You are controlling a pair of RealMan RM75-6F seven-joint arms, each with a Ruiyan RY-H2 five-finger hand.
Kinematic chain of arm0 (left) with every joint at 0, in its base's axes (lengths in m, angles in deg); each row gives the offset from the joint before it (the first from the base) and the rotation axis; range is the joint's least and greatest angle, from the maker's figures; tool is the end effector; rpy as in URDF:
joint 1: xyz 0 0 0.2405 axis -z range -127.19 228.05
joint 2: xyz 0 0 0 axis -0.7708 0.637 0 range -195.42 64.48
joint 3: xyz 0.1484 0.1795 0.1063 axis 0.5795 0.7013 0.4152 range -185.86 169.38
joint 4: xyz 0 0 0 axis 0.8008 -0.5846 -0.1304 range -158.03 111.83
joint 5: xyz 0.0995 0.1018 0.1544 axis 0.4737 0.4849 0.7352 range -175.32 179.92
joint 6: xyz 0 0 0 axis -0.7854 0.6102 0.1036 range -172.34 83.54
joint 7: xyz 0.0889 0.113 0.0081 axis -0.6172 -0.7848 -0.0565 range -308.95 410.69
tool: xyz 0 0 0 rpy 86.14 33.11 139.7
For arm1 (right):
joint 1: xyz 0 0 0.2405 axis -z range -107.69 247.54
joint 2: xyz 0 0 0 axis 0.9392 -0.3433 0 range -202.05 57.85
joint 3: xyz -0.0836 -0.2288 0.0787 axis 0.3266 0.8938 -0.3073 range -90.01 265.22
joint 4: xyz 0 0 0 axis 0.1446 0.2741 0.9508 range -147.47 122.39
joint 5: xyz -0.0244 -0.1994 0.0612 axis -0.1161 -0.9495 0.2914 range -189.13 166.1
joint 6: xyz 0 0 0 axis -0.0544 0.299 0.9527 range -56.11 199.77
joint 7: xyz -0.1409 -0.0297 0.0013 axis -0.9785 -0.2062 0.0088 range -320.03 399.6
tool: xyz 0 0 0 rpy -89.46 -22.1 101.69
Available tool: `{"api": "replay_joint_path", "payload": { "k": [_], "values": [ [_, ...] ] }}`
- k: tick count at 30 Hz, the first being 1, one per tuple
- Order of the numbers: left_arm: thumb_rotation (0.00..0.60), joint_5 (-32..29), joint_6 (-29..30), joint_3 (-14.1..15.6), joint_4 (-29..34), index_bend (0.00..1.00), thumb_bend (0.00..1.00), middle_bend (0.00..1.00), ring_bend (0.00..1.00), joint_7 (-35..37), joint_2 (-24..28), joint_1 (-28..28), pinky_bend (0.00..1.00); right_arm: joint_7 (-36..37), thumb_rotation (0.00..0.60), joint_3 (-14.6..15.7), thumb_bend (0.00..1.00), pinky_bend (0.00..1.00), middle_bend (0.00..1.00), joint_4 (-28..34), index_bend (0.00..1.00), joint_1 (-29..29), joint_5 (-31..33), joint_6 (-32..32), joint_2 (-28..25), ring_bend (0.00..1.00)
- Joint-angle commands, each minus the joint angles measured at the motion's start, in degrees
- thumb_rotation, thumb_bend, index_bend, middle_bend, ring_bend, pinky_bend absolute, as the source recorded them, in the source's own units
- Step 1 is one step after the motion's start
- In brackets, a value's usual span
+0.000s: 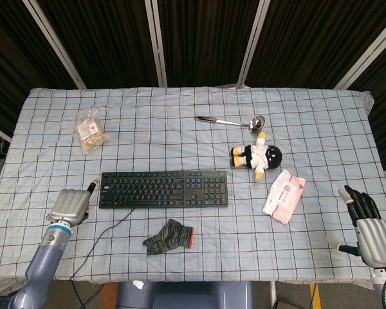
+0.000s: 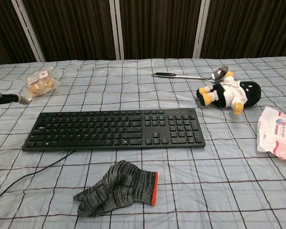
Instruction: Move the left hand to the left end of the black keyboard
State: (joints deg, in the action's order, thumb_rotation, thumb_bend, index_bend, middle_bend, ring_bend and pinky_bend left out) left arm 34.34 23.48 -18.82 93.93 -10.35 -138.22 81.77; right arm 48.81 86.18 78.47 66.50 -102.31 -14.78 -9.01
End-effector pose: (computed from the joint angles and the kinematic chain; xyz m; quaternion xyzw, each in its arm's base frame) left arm -0.1976 0.2633 0.0539 -0.7248 -0.4221 -0.1268 0.5296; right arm -0.3108 -0.1680 0.1622 0.5907 -0.4119 0.4290 0.5453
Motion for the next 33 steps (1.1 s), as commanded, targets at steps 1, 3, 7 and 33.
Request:
{"api": "replay_joint_path", "payload": {
  "k": [1, 3, 7, 33],
  "values": [
    [0.600, -5.1, 2.1, -0.6, -1.9, 0.00, 1.00, 0.85, 0.78, -3.0, -3.1, 3.8, 0.59, 0.2, 0.600, 0.0, 0.05, 0.00, 0.00, 0.1, 0.00, 0.0, 0.0, 0.0, 0.0, 0.00],
    [0.600, -7.3, 2.8, -0.8, -2.7, 0.00, 1.00, 0.85, 0.77, -3.6, -4.2, 5.1, 0.59, 0.4, 0.600, 0.0, 0.05, 0.00, 0.00, 0.1, 0.00, 0.0, 0.0, 0.0, -0.1, 0.00],
    [0.600, -10.4, 3.4, -1.1, -4.4, 0.00, 1.00, 0.85, 0.77, -4.5, -6.1, 7.2, 0.59, 0.5, 0.600, 0.0, 0.05, 0.00, 0.00, 0.2, 0.00, 0.0, -0.1, 0.0, -0.1, 0.00],
    [0.600, -16.4, 4.6, 2.4, -11.6, 0.00, 1.00, 0.85, 0.77, -4.5, -13.2, 14.1, 0.59, 0.9, 0.600, 0.0, 0.05, 0.00, 0.00, 0.4, 0.00, -0.1, 0.1, 0.2, -0.2, 0.00]
  ]
}}
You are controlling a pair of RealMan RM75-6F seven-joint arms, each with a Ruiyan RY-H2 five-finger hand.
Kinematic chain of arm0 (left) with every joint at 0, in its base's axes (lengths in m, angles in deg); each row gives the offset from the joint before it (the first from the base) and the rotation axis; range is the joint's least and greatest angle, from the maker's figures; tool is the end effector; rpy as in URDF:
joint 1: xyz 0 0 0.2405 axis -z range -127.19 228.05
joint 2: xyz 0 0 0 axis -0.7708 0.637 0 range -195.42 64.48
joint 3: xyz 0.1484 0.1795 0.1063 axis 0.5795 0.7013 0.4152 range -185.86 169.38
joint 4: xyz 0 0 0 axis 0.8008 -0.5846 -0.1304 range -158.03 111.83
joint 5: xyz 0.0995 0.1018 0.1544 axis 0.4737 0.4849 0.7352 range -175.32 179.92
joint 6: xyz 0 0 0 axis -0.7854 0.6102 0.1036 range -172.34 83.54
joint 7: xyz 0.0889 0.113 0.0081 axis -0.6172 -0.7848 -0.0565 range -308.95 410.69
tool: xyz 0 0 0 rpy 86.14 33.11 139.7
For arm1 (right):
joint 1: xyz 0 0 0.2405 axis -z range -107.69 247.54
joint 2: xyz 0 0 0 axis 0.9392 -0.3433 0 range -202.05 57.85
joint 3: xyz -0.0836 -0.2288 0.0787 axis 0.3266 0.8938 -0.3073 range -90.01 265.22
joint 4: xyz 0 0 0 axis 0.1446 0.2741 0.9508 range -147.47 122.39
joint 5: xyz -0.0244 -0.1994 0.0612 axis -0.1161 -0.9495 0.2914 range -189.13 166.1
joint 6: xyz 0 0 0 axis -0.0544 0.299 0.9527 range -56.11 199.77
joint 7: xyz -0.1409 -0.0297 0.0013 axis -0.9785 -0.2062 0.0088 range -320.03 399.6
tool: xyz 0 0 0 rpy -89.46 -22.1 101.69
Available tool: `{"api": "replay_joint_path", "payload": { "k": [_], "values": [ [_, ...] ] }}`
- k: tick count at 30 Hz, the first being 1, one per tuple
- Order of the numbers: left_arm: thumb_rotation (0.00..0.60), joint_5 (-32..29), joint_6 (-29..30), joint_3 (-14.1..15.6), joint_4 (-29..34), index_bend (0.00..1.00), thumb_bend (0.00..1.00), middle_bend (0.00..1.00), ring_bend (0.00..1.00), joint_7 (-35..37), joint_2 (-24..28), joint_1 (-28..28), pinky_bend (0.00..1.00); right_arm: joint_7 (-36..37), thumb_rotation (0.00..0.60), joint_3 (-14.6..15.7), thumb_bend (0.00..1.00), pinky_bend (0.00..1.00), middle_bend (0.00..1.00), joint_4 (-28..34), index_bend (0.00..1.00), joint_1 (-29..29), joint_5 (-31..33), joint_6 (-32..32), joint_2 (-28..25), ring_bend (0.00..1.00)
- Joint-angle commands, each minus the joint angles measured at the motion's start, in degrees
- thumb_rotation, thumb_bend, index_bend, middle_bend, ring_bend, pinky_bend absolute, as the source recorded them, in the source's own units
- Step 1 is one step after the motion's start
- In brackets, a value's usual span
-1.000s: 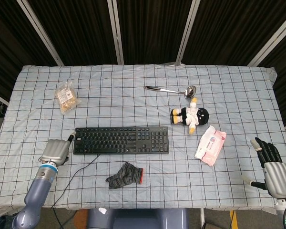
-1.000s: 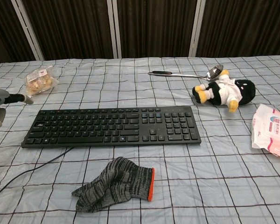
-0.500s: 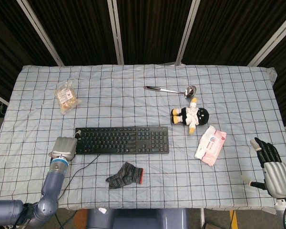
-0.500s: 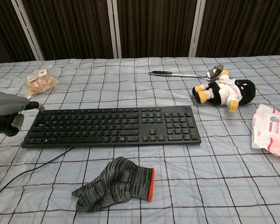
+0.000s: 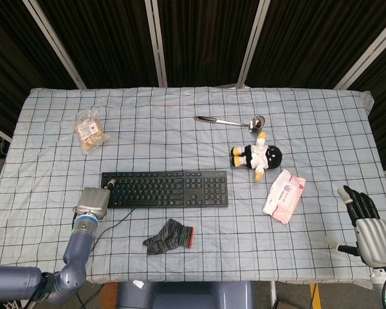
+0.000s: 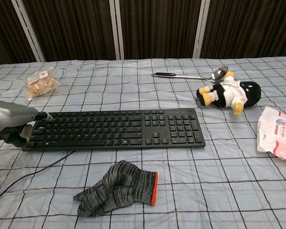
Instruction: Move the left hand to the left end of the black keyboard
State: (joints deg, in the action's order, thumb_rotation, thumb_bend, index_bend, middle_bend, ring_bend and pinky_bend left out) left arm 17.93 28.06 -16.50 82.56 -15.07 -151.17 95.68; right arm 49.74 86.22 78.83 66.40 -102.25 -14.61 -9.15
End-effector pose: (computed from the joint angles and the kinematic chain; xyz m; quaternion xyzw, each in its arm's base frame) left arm -0.1810 0.2915 -0.0066 -0.7355 -0.4196 -0.0606 0.5286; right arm -0.3098 -0.1684 0.1619 0.5872 -0.4185 0.4337 0.5403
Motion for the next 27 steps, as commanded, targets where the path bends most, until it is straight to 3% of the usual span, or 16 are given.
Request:
{"api": "replay_joint_path", "payload": {
  "k": [1, 27],
  "values": [
    [0.600, 0.0, 0.0, 0.0, -0.3, 0.00, 1.00, 0.85, 0.77, 0.4, -0.4, 0.4, 0.59, 0.0, 0.600, 0.0, 0.05, 0.00, 0.00, 0.0, 0.00, 0.0, 0.0, 0.0, 0.0, 0.00],
    [0.600, -3.0, -0.6, 1.9, -2.7, 0.00, 1.00, 0.85, 0.78, 1.7, -1.6, 3.0, 0.59, 0.1, 0.600, 0.0, 0.05, 0.00, 0.00, 0.0, 0.00, 0.1, -0.1, -0.2, 0.0, 0.00]
  ]
}}
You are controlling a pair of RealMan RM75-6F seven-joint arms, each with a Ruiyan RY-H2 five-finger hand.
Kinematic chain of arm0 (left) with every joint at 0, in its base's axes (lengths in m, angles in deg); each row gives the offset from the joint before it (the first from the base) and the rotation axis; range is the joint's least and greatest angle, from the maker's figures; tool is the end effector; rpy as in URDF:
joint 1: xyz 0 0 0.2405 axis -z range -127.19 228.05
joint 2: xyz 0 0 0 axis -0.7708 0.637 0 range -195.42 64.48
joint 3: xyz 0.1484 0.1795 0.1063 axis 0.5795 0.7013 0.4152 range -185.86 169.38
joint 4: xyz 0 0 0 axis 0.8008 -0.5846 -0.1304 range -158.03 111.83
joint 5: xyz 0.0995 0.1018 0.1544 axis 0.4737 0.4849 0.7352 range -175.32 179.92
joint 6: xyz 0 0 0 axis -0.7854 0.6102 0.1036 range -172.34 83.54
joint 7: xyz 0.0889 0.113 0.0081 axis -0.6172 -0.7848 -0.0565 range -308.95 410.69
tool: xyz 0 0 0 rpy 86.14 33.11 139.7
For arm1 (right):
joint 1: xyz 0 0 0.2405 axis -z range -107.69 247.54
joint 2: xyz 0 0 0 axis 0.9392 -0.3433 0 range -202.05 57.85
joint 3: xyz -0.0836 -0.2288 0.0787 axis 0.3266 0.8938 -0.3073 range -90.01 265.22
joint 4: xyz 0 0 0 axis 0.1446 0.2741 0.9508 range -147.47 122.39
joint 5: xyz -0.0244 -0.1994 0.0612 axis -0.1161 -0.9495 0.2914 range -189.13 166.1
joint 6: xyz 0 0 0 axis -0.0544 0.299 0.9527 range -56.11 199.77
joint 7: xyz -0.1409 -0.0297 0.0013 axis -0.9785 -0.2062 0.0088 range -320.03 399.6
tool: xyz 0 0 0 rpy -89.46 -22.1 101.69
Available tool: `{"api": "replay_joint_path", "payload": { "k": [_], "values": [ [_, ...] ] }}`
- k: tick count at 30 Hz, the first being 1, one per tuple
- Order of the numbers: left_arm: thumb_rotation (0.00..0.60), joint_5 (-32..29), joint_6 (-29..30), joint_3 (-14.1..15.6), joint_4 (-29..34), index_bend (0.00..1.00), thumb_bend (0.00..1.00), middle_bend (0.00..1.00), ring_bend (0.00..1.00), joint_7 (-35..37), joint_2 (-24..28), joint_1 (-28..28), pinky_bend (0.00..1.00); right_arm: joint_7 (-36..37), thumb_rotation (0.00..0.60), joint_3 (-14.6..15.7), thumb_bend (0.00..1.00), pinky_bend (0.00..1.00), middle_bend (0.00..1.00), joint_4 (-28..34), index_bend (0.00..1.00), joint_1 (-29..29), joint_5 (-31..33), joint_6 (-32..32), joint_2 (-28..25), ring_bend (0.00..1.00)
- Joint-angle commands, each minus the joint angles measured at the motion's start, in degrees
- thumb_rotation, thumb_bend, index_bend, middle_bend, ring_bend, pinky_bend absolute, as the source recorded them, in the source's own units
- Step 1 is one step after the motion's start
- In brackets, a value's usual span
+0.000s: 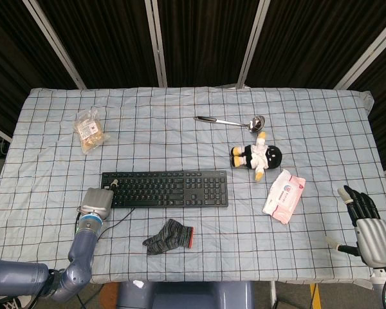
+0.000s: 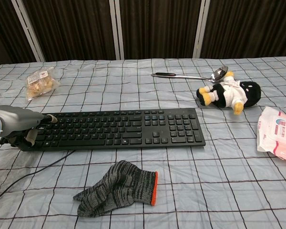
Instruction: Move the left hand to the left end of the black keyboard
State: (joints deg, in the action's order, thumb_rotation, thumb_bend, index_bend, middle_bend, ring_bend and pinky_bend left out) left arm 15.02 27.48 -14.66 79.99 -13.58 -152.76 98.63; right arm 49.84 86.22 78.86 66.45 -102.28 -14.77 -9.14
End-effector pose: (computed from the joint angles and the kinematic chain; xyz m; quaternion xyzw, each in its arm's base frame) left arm -0.1818 0.2948 -0.0170 -0.7378 -0.4229 -0.0482 0.5239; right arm -0.3096 -0.1681 0.1622 0.5862 -0.4186 0.4351 0.5402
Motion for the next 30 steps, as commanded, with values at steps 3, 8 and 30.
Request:
{"api": "replay_joint_path", "payload": {
  "k": [3, 8, 30],
  "values": [
    [0.600, -0.3, -0.1, 0.2, -0.3, 0.00, 1.00, 0.85, 0.78, 0.5, 0.0, 0.3, 0.59, -0.1, 0.600, 0.0, 0.05, 0.00, 0.00, 0.0, 0.00, 0.0, 0.0, 0.0, 0.0, 0.00],
    [0.600, -0.1, 0.0, 0.6, -0.1, 0.00, 1.00, 0.85, 0.78, 1.0, 0.3, 0.4, 0.59, 0.0, 0.600, 0.0, 0.05, 0.00, 0.00, 0.0, 0.00, 0.0, 0.0, 0.0, 0.0, 0.00],
    [0.600, 33.9, 12.4, 9.9, 17.2, 0.00, 0.50, 0.02, 0.07, 17.6, 14.6, -10.8, 0.15, -0.7, 0.600, 0.1, 0.05, 0.00, 0.00, -0.2, 0.00, 0.1, 0.0, -0.1, 0.0, 0.00]
  ]
}}
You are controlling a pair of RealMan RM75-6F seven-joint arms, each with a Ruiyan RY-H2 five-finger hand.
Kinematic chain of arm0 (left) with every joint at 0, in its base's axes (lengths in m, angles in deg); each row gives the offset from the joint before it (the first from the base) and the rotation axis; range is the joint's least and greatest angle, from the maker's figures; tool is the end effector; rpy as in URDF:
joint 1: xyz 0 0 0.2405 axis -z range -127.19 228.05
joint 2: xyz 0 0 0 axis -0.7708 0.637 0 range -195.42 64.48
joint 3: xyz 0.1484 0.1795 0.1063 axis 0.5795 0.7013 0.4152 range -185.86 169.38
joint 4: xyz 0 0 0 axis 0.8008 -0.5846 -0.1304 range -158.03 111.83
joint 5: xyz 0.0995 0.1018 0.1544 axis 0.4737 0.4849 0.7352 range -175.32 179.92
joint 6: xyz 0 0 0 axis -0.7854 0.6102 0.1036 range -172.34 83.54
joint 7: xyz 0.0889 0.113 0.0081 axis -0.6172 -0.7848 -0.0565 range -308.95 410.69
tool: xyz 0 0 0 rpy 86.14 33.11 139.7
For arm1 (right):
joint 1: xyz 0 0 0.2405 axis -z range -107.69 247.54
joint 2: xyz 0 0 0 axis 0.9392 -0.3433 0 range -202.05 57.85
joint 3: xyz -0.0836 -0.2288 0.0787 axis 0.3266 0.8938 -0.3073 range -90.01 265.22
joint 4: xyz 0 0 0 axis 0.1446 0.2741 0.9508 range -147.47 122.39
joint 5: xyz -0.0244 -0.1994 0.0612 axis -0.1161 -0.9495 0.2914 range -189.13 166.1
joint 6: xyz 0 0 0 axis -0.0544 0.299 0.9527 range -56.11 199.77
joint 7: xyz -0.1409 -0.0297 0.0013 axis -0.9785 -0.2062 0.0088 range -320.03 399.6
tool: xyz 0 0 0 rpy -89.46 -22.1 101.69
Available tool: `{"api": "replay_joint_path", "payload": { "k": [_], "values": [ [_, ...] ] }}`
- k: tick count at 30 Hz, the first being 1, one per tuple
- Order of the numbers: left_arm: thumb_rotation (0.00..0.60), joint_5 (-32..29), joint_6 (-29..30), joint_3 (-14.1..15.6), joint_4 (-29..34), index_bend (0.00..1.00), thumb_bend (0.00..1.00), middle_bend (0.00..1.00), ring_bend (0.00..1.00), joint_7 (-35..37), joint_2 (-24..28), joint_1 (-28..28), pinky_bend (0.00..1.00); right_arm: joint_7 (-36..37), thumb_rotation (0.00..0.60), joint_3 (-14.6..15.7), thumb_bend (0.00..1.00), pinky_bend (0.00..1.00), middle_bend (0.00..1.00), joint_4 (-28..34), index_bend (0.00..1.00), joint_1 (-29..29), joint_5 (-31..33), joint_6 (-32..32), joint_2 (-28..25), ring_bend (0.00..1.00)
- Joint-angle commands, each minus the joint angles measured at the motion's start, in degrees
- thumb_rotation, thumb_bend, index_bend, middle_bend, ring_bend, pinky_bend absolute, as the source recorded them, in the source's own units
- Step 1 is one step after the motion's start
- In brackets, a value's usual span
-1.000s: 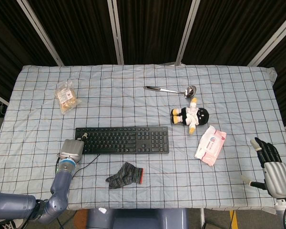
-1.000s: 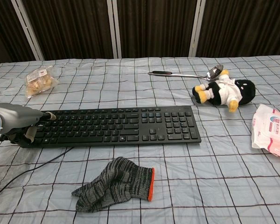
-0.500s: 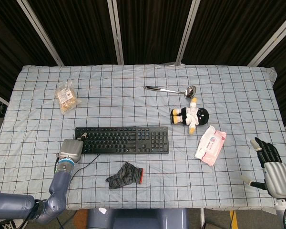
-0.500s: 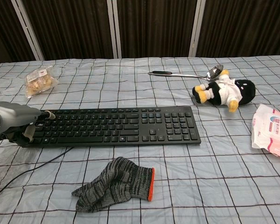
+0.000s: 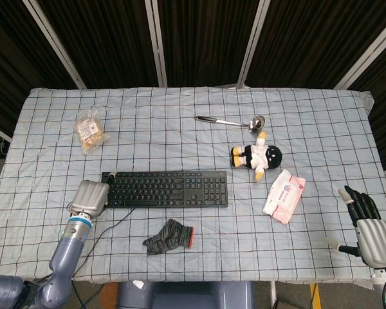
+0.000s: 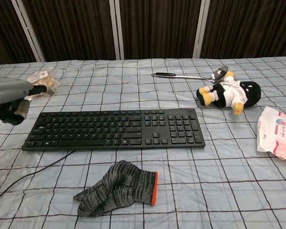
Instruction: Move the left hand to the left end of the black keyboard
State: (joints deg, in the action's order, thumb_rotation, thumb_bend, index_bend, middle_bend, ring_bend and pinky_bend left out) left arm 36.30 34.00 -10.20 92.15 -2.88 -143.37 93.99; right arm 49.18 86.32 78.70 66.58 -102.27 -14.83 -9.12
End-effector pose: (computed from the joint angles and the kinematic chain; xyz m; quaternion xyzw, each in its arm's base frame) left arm -0.1636 0.2768 0.0377 -0.7323 -0.3804 -0.1779 0.5361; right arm -0.3106 -0.1670 0.1622 0.5887 -0.4154 0.4304 0.5437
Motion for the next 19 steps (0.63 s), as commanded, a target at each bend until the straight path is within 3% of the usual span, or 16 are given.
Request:
{"api": "replay_joint_path", "payload": {
  "k": [1, 3, 8, 12, 19],
  "values": [
    [0.600, 15.1, 6.9, 6.8, 5.6, 0.00, 0.44, 0.00, 0.03, 7.8, 6.0, -7.4, 0.10, -0.1, 0.600, 0.0, 0.05, 0.00, 0.00, 0.0, 0.00, 0.0, 0.0, 0.0, 0.0, 0.00],
    [0.600, 21.8, 9.6, 10.4, 6.6, 0.00, 0.31, 0.00, 0.00, 10.4, 8.2, -10.7, 0.02, -0.3, 0.600, 0.0, 0.05, 0.00, 0.00, 0.1, 0.00, 0.0, 0.0, 0.0, 0.0, 0.00],
    [0.600, 35.9, 15.2, 15.7, 3.7, 0.00, 0.16, 0.00, 0.00, 17.9, 10.7, -17.3, 0.00, -0.9, 0.600, 0.0, 0.05, 0.00, 0.00, 0.1, 0.00, 0.1, -0.1, -0.2, 0.2, 0.00],
    [0.600, 45.1, 21.0, 17.9, -3.0, 0.00, 0.13, 0.00, 0.00, 22.5, 9.9, -22.5, 0.00, -1.1, 0.600, -0.1, 0.05, 0.00, 0.00, 0.1, 0.00, 0.1, 0.1, -0.3, 0.2, 0.00],
    [0.600, 51.5, 26.2, 18.9, -12.7, 0.00, 0.12, 0.00, 0.00, 27.7, 7.9, -28.9, 0.00, -1.3, 0.600, -0.1, 0.05, 0.00, 0.00, -0.2, 0.00, 0.1, -0.4, -0.6, 0.3, 0.00]
  ]
}}
